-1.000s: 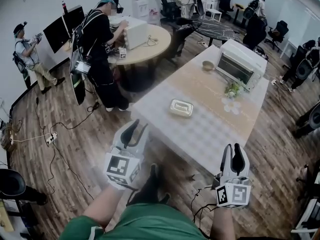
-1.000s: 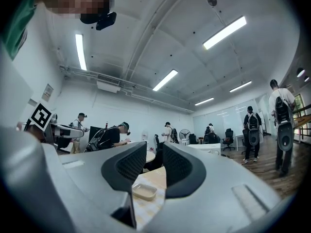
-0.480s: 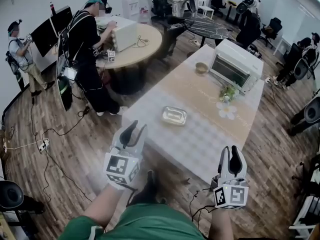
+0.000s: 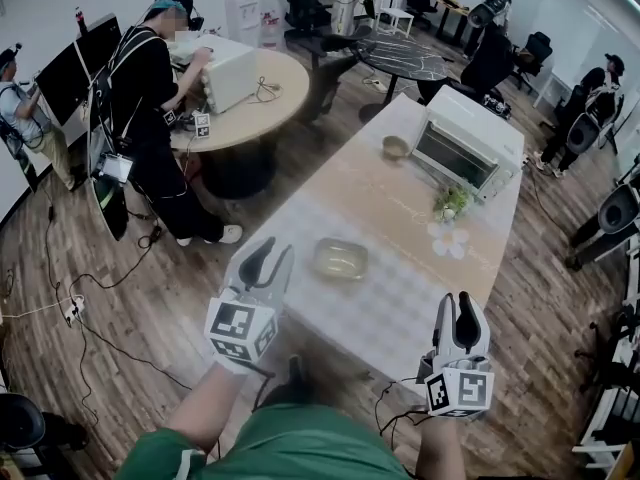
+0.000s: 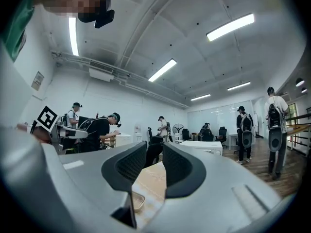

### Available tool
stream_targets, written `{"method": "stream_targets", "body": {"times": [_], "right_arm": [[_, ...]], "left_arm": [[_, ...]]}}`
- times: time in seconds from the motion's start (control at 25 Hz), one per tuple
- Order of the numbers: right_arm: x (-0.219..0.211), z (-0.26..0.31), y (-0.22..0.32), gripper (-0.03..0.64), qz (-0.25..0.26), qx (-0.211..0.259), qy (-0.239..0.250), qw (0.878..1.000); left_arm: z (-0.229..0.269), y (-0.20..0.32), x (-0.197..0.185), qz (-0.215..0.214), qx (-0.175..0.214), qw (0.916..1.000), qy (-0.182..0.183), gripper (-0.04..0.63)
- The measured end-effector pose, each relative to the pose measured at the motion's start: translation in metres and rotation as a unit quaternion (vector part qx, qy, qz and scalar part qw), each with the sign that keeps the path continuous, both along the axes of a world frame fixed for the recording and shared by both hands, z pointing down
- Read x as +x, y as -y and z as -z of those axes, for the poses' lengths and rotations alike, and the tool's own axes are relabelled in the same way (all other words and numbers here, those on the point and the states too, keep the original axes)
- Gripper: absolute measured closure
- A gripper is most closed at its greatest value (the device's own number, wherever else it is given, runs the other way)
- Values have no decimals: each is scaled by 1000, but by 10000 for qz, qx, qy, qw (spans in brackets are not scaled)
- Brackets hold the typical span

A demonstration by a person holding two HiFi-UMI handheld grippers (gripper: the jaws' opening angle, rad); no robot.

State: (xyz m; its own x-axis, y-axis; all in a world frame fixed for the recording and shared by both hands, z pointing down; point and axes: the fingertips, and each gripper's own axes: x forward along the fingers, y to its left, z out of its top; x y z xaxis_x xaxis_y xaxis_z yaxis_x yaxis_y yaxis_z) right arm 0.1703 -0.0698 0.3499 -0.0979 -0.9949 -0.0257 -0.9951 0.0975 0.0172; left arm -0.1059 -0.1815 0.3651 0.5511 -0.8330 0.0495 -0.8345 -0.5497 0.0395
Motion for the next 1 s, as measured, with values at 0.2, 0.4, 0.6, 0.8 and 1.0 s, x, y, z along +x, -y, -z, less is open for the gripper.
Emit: {"method": "stream_targets", "body": {"times": [0.2,0.4,0.6,0.8,1.0], "right_arm": [[-9,-4,39,529,-135,-185,104,9997],[-18,-18,72,529,-179,-390,45,9991],[-12,-42,96,529,-137,-643,50,9978],[-4,-70,126,529,98,-860,240,9960],[-1,-92,156,529,377,-1007,482,9930]], "left_arm": [[-18,45,-3,-203,-251,9994,-154,471],[-53,86,-4,-362,-725,9963,-290,471],[-92,112,6,-425,-1318,9897,-373,471],[-125,131,20,-355,-1776,9828,-371,471],[-156,145,29,-277,-2240,9736,-349,471]]}}
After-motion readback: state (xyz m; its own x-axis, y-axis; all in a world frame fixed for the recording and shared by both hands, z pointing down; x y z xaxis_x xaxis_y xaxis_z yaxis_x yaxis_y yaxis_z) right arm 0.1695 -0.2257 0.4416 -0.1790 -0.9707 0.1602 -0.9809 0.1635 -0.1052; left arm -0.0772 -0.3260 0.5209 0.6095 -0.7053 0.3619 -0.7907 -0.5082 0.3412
